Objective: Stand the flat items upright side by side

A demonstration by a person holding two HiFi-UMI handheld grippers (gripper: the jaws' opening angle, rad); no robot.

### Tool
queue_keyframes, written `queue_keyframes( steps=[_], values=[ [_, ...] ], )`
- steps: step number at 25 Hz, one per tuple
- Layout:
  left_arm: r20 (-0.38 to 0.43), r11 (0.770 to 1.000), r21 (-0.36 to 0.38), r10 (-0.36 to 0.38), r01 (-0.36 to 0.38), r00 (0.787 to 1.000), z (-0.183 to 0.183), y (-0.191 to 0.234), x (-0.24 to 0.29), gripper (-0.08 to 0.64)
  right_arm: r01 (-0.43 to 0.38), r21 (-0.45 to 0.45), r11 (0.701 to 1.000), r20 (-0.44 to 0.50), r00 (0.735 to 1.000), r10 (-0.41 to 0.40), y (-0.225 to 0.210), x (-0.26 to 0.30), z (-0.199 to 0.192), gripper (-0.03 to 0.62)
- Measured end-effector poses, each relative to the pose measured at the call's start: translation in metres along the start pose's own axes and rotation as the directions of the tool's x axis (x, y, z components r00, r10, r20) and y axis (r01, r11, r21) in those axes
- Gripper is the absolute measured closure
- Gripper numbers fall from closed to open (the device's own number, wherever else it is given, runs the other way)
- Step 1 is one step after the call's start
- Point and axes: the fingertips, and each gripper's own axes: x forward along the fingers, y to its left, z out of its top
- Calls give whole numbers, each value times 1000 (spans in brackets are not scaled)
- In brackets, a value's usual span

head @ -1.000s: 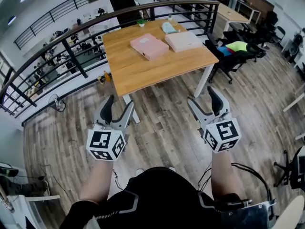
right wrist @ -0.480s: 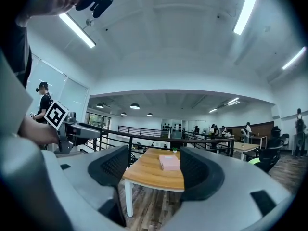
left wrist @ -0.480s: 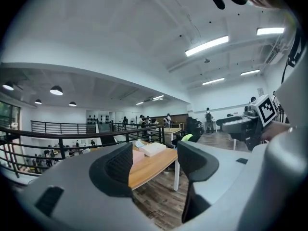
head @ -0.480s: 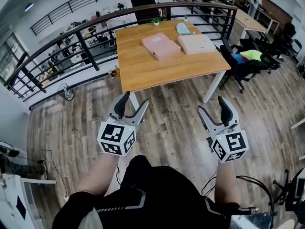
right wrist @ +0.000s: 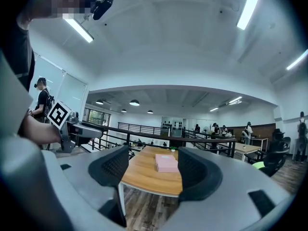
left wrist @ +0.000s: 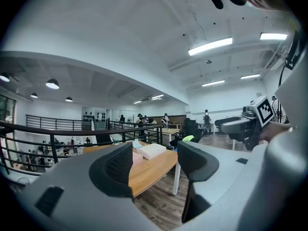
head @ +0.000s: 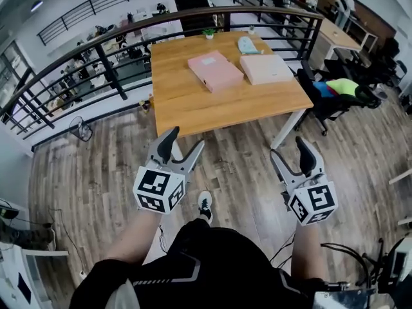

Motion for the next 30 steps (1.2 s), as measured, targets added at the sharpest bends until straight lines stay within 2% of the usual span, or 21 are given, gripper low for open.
queue_keyframes(
  steps=[4, 9, 15, 18, 22, 30],
  values=[
    [-5, 1000, -22, -13, 13, 1000, 0, 41, 46, 259, -5, -13, 1000, -2, 1000, 5, -16, 53, 8, 268],
    [28, 999, -28, -30, 30, 999, 20, 76, 109, 259, 24, -30, 999, -25, 999, -25, -51, 109, 22, 268],
    [11, 1000, -10, -8, 8, 1000, 32, 138, 167, 259, 16, 8, 1000, -22, 1000, -16, -72, 193, 26, 270],
    [-5, 999, -31, -27, 27, 1000, 29, 162, 197, 259, 24, 13, 1000, -27, 999, -24, -84, 231, 26, 270],
    [-4, 998, -51, -33, 32, 999, 27, 189, 223, 259, 17, 20, 1000, -33, 999, -16, -89, 269, 30, 272],
    [-13, 997, -74, 14, -15, 1000, 20, 222, 254, 259, -41, 5, 999, -50, 998, 41, -108, 325, 29, 275]
  ],
)
